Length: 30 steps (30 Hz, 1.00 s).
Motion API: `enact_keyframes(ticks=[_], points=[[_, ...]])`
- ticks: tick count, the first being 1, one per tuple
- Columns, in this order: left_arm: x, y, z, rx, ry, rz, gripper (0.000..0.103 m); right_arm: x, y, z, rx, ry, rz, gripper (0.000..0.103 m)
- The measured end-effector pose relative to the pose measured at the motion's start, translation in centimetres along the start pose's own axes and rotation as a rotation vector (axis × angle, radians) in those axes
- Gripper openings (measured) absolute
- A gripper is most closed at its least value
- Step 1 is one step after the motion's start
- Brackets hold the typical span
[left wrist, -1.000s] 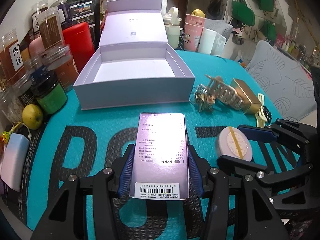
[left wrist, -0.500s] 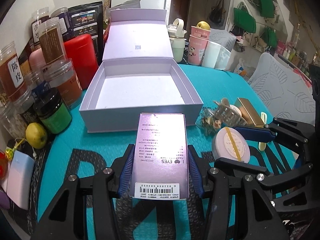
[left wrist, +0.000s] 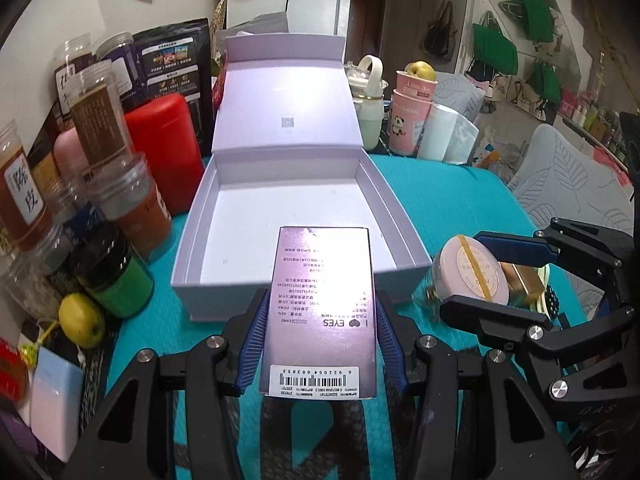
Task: Organize rigid objects
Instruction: 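Carry the purple box and compact into the lavender gift box with both grippers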
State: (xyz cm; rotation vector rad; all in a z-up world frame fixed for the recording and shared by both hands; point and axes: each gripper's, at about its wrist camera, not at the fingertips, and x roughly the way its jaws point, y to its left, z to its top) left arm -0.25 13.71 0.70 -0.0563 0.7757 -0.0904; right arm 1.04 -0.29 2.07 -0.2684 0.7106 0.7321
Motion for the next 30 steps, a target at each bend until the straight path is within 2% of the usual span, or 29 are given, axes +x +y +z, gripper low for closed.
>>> enact_keyframes(ticks=[5,17,30], points=[[0.8,0.4,1.7,0.000,-0.003,-0.012,0.050,0.6,-0.9,1.6,-0.012,-0.019,0.000,0.056],[3.5,1.2,5.2,0.016,-0.010,0.023,0.050,2.3,-2.9,5.4,-0.081,-0.051,0.025,0.056],[6.9,2.4,8.0,0.034,-0.001,0.027,0.050,5.2,-4.5,9.0,-0.126,-0.023,0.054,0.056]])
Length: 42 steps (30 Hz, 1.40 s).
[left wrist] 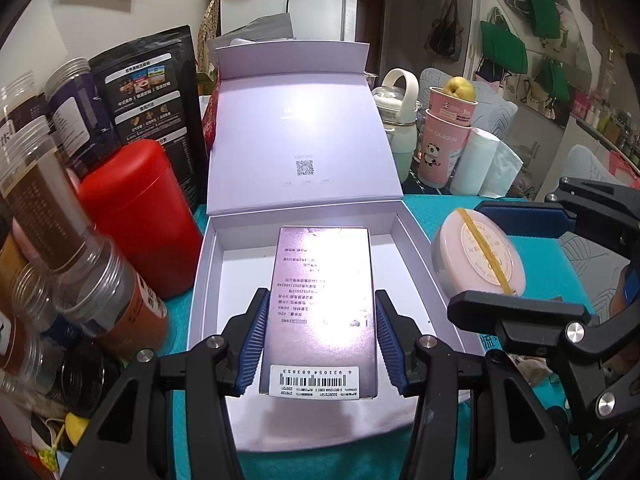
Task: Organize rigid objects
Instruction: 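Carry the purple box and compact into the lavender gift box with both grippers, then lower both items into the box and open both grippers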
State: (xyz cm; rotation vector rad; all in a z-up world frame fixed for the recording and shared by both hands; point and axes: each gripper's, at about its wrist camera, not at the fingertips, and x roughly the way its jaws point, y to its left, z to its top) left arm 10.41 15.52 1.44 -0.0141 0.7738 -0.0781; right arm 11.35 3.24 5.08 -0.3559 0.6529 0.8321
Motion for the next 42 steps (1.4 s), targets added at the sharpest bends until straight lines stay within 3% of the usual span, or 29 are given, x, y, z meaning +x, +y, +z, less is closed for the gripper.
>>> enact_keyframes(ticks=[16,42], points=[[4.2,1.7,2.0,0.027,0.039,0.066,0.050,5.6,-3.4,1.2,0.005,0.074,-0.043,0.056],[11.7,2.8,1.6,-0.033,0.232,0.122,0.050,12.7,-6.1,-0.3,0.063,0.211,-0.065,0.056]])
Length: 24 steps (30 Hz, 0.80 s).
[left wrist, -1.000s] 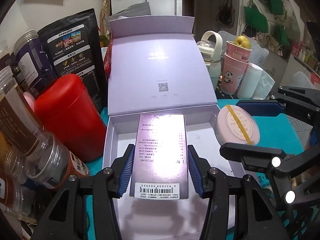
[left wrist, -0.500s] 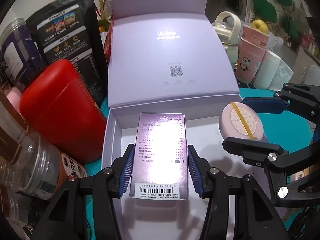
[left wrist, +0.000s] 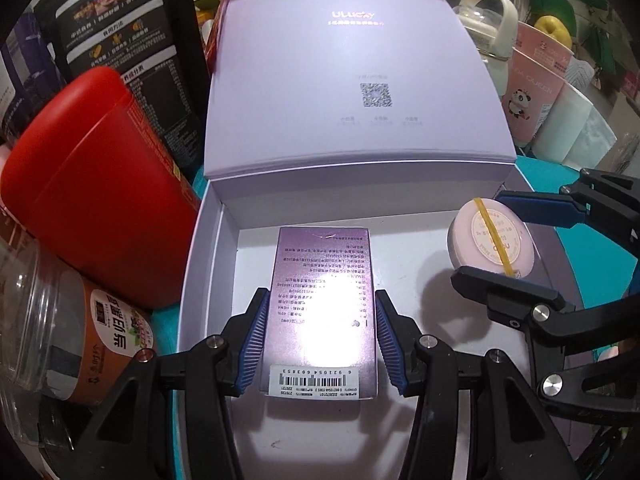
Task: Organize rigid objects
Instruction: 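Lower both items into the box and open both grippers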
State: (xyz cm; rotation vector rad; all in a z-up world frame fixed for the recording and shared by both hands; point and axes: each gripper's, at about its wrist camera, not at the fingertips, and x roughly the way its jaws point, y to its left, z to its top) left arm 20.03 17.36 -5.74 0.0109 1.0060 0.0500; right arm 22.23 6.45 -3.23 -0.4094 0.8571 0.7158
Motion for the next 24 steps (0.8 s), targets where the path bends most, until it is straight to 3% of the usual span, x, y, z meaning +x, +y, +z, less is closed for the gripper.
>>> enact_keyframes(ticks=[5,8,12,24], points=[[0.2,0.3,-0.1,-0.032,0.022,-0.066,0.051,0.0,0.0,-0.1,-0.001,0.004,-0.012,0.056],[-0.1,0.3,-0.2,-0.045,0.010,-0.053,0.052,0.0,-0.1,-0.2,0.008,0.014,-0.026,0.058],[-0.3,0.5,-0.2,-0.059,0.016,-0.033,0.075,-0.3,-0.2,-0.3,0.017,0.008,-0.043,0.065],[-3.1,0.1,0.0,-0.047,-0.040,-0.034,0.076,-3.2,0.0,-0.6,0.016,-0.025,-0.080,0.065]])
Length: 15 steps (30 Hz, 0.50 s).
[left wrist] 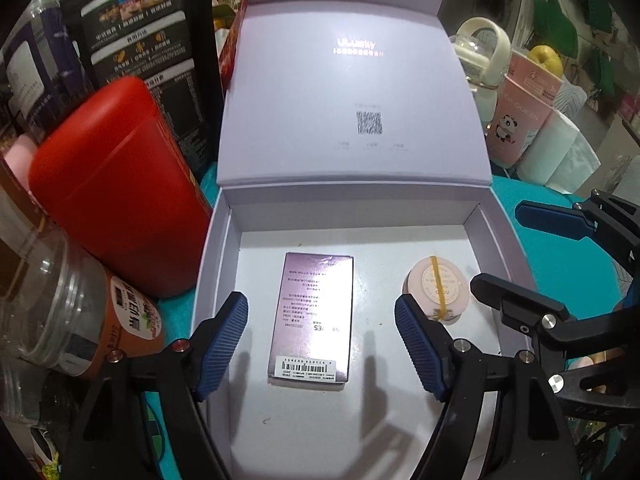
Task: Organize rigid objects
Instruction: 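Lower both items into the box and open both grippers, then withdraw both grippers from the gift box back toward the remaining items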
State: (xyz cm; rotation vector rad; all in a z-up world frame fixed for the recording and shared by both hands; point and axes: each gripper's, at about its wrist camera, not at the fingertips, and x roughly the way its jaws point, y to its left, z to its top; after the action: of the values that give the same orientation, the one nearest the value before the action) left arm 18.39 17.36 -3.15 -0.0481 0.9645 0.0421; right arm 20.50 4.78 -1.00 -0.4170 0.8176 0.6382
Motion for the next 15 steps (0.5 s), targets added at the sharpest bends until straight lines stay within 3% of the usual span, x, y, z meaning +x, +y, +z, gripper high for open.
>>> enact_keyframes(ticks=[15], points=[[-6.1,0.0,0.4,0.009,-0.103,0.008,0.076,-5.4,0.3,0.9,-0.001,-0.081,-0.047,0.065]])
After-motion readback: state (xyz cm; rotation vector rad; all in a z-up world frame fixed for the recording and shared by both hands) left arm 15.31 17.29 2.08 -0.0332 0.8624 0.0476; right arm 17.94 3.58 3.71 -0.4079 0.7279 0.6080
